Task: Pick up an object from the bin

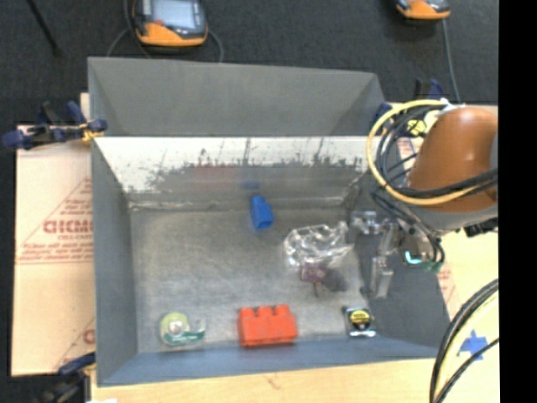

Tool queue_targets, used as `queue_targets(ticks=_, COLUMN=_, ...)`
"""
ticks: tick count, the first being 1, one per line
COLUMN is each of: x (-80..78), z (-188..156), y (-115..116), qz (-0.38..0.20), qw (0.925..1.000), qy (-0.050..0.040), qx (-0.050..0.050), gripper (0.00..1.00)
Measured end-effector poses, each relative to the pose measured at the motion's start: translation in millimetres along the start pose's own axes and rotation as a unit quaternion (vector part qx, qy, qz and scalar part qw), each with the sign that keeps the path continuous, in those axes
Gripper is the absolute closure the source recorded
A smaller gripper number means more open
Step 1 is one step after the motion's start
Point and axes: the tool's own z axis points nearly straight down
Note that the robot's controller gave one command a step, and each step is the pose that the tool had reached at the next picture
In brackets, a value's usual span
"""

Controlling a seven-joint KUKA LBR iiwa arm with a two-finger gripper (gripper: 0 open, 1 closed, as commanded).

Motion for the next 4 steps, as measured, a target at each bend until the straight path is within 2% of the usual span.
queue_targets(ticks=1, x=-16.7, z=95, y=16, qz=0.194, qw=0.9808, qy=-0.0168, qx=0.0, gripper=0.0)
queue_targets(ticks=2, x=-11.6, z=95, y=34, qz=0.255, qw=0.9667, qy=-0.0173, qx=0.0, gripper=0.0)
queue_targets(ticks=3, x=-41.2, z=1, y=44, qz=0.204, qw=0.9788, qy=-0.0086, qx=-0.001, gripper=0.0)
queue_targets(ticks=4, x=-53.4, z=103, y=16, qz=0.169, qw=0.9856, qy=-0.0017, qx=0.0, gripper=0.0)
